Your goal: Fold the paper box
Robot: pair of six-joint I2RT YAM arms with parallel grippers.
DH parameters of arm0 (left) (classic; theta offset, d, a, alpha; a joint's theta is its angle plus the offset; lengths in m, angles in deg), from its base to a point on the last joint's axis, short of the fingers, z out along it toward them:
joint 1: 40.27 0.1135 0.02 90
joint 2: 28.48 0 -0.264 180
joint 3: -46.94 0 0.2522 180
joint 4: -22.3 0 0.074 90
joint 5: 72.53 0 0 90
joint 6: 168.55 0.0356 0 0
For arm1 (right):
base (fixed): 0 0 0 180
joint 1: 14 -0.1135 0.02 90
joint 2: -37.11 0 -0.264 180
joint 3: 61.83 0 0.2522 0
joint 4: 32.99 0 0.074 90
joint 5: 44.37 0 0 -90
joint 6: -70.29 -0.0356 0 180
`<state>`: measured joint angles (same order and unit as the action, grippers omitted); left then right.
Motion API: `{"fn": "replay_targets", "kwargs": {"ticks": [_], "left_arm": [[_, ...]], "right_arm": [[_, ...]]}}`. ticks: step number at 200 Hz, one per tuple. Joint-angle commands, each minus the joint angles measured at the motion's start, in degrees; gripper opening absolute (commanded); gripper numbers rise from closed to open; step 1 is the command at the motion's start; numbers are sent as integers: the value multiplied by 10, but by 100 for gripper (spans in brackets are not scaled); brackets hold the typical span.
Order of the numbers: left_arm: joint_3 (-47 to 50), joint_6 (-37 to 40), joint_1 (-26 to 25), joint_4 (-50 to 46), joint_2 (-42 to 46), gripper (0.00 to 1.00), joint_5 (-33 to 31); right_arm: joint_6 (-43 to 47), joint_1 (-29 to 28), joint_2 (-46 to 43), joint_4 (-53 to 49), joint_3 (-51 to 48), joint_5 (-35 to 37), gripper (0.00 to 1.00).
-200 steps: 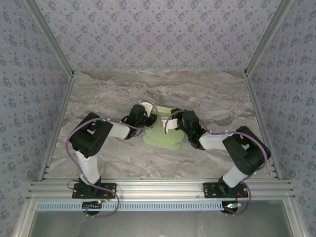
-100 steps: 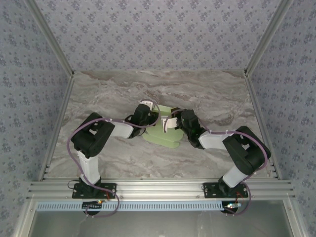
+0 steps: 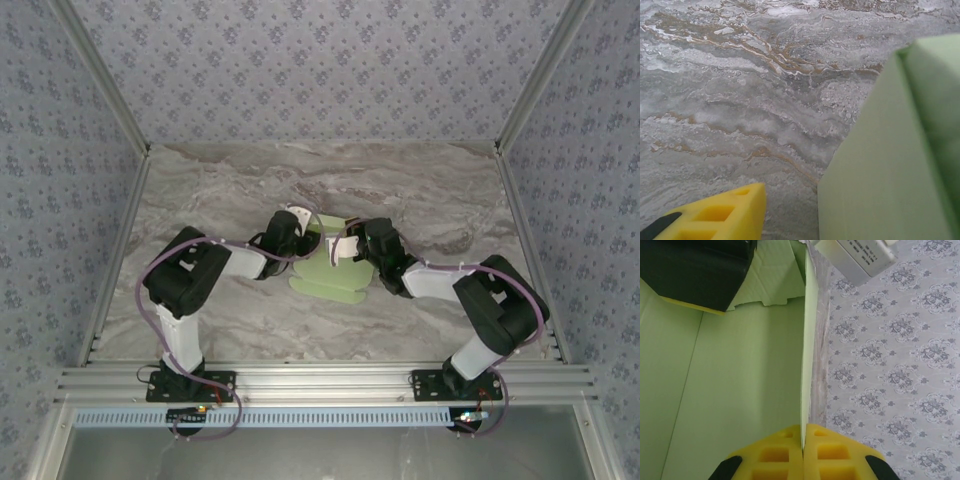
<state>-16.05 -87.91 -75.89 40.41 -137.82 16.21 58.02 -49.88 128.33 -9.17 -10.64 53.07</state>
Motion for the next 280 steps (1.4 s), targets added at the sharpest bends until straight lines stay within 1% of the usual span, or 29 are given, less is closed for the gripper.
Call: {"fn": "replay_targets", "kwargs": {"ticks": [1, 45, 70, 92, 145, 199, 215, 251, 280], "left_arm": [[14, 38, 6, 7, 32, 47, 20], [35, 40, 8, 28, 54, 52, 35], [38, 38, 11, 33, 64, 53, 38], [42, 32, 19, 45, 73, 53, 56], [39, 19, 38, 53, 76, 46, 71], [35, -2, 38, 70, 66, 43, 75], [46, 3, 38, 75, 71, 46, 83], [71, 25, 38, 78, 83, 55, 145], [79, 43, 41, 63, 91, 58, 179]], "right_arm": [[-12, 2, -8, -69, 8, -17, 0], [-15, 3, -7, -79, 12, -18, 0], [-18, 3, -7, -80, 13, -17, 0], [-18, 3, -8, -82, 12, -18, 0], [-21, 2, -7, -84, 13, -19, 0], [-23, 3, -6, -91, 15, -18, 0], [-23, 4, -9, -93, 16, -20, 0], [-24, 5, -7, -96, 20, -18, 0], [-24, 4, -4, -97, 21, -16, 0]]}}
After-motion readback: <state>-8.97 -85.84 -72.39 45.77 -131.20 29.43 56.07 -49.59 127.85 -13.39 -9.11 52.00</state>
